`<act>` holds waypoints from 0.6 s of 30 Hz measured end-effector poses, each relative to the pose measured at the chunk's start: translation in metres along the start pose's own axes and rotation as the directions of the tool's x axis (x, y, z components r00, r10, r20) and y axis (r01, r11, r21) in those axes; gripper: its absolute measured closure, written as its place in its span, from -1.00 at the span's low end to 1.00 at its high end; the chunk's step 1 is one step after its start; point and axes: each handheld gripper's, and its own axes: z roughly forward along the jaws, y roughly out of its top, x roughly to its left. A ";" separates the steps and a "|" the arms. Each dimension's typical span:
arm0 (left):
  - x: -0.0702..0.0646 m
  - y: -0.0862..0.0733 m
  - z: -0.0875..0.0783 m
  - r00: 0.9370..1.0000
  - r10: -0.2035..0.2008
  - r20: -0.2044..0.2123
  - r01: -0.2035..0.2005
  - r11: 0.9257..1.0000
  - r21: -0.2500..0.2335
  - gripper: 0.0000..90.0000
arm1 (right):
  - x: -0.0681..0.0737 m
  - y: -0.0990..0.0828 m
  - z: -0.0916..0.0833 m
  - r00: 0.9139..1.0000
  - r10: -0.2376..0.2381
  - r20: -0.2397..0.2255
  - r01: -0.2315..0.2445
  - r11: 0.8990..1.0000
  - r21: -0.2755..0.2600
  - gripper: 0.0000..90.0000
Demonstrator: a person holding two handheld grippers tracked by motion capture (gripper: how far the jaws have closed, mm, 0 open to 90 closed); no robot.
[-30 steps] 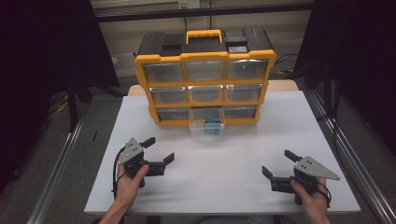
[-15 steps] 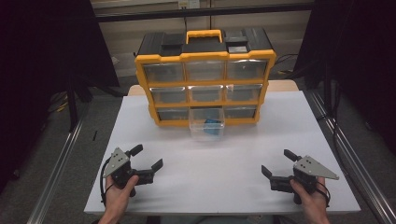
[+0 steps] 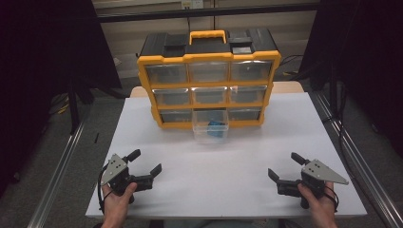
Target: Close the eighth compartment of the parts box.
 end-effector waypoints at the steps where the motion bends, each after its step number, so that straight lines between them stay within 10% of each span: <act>1: 0.000 0.000 0.001 1.000 -0.001 0.004 0.001 1.000 0.002 -0.93 | 0.000 0.000 0.000 1.000 0.005 0.001 -0.005 1.000 0.003 -0.97; 18: -0.022 0.007 0.021 0.987 0.041 0.154 -0.045 0.999 0.027 -0.93 | 0.000 -0.001 -0.001 1.000 0.005 -0.004 -0.005 1.000 -0.001 -0.97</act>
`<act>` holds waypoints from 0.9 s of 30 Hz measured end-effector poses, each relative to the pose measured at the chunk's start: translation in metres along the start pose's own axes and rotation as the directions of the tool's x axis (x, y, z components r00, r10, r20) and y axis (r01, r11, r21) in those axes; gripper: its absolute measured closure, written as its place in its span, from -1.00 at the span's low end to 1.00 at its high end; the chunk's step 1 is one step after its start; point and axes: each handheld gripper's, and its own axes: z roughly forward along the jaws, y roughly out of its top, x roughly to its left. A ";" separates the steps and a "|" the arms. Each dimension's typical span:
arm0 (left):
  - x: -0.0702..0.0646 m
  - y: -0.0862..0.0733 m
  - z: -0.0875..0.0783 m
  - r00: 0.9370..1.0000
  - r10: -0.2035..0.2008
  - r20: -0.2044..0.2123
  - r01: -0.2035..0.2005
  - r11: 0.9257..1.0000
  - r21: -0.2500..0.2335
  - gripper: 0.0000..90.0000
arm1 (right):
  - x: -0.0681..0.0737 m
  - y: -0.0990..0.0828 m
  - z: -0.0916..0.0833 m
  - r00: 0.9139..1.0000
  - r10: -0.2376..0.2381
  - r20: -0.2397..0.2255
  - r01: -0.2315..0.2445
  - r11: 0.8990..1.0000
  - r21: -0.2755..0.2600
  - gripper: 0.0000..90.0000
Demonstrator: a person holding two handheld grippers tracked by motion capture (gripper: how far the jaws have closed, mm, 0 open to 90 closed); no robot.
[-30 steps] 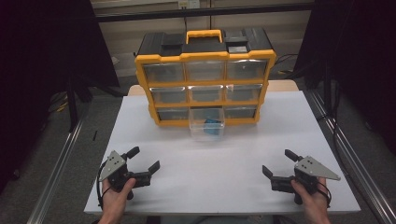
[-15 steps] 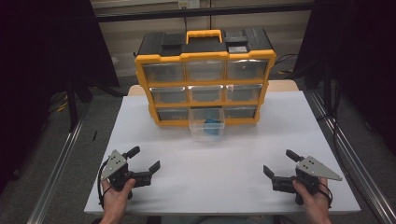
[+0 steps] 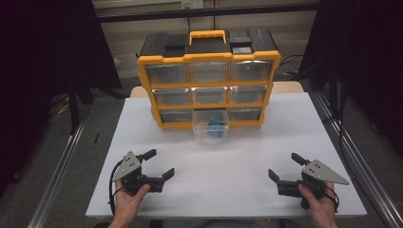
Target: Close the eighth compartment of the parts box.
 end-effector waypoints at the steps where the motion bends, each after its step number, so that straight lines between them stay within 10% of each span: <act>1: -0.001 0.001 0.002 1.000 0.015 0.009 -0.015 1.000 0.009 -0.93 | 0.000 0.000 0.000 1.000 -0.003 0.001 0.003 1.000 -0.003 -0.97; 13: -0.016 0.008 0.027 0.991 0.021 0.136 -0.020 1.000 -0.010 -0.90 | 0.002 0.001 0.004 1.000 -0.003 -0.008 0.003 1.000 0.006 -0.97; 27: -0.026 0.020 0.053 0.984 0.051 0.171 -0.049 0.999 -0.014 -0.72 | 0.002 0.001 0.004 1.000 -0.010 -0.011 0.010 1.000 0.004 -0.97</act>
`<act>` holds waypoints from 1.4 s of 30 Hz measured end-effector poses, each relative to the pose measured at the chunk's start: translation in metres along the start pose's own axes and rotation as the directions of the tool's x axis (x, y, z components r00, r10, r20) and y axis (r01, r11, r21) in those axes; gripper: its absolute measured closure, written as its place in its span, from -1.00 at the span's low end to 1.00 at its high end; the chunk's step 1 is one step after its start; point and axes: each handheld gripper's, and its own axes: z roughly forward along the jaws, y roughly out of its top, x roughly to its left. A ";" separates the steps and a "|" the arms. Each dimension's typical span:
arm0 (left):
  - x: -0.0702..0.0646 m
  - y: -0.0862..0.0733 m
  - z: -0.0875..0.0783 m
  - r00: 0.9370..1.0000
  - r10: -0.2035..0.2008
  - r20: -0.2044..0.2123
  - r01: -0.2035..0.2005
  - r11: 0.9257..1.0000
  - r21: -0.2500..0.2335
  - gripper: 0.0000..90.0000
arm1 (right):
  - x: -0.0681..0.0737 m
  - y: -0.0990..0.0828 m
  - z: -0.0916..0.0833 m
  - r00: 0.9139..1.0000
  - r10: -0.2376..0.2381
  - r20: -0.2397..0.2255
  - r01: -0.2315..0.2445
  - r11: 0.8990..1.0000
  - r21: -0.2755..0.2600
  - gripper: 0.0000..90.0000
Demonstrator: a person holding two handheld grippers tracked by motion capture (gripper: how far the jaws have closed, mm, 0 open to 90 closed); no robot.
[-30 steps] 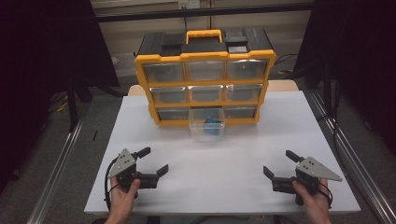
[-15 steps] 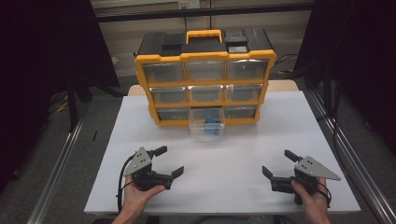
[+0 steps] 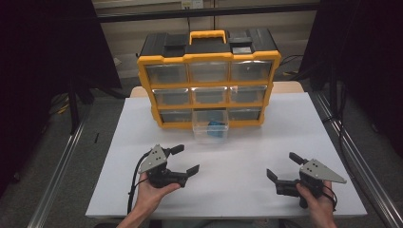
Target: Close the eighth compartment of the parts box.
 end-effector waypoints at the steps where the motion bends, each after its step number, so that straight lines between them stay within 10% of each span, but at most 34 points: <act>1: 0.000 0.001 0.003 1.000 0.007 0.002 -0.007 1.000 -0.003 -0.68 | 0.000 0.000 0.000 1.000 0.000 -0.001 0.000 1.000 0.000 -0.97; 25: 0.016 0.011 0.048 0.994 -0.010 0.105 0.009 1.000 0.010 0.96 | 0.001 0.000 0.000 1.000 0.000 -0.005 0.000 1.000 -0.003 -0.97; 42: 0.023 0.015 0.080 0.994 0.003 0.105 -0.010 0.998 0.062 1.00 | 0.000 0.000 0.000 1.000 0.001 -0.010 -0.001 1.000 -0.001 -0.97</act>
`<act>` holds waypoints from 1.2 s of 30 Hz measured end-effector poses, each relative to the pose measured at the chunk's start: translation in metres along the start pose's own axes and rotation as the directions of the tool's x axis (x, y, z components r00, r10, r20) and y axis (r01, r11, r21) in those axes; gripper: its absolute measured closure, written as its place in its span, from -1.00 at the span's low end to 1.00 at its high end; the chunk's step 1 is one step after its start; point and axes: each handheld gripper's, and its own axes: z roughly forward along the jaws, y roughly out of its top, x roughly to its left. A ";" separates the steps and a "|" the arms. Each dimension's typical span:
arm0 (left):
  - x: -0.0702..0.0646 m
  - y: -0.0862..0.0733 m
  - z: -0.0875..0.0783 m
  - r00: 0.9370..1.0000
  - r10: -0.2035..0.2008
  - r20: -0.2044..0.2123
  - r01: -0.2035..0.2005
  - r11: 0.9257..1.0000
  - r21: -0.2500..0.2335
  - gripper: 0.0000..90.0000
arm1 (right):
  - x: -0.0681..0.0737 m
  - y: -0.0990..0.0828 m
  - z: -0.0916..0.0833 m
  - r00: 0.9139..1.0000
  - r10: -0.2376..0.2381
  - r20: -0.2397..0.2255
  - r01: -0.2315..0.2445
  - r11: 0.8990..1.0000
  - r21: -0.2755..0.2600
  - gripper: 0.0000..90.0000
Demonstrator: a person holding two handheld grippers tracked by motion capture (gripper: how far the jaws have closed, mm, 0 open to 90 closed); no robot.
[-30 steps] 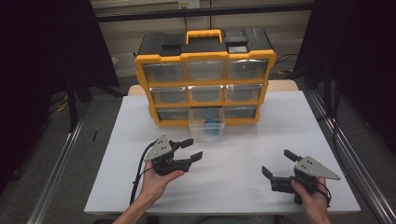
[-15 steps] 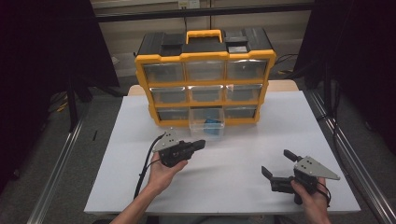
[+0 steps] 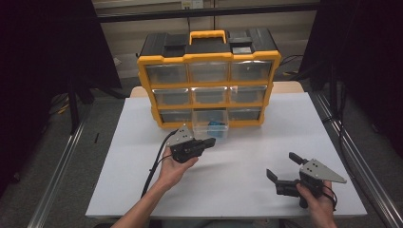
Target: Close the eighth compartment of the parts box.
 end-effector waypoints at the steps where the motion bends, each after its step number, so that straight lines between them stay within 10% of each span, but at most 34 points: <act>1: 0.001 0.000 0.001 1.000 -0.005 -0.002 0.005 1.000 0.006 1.00 | 0.000 0.000 0.000 1.000 0.000 0.000 0.000 1.000 0.000 -0.97; 36: 0.035 0.003 0.022 0.995 -0.029 -0.094 0.040 0.991 0.124 1.00 | 0.000 0.000 0.000 1.000 -0.001 0.002 0.001 1.000 0.003 -0.97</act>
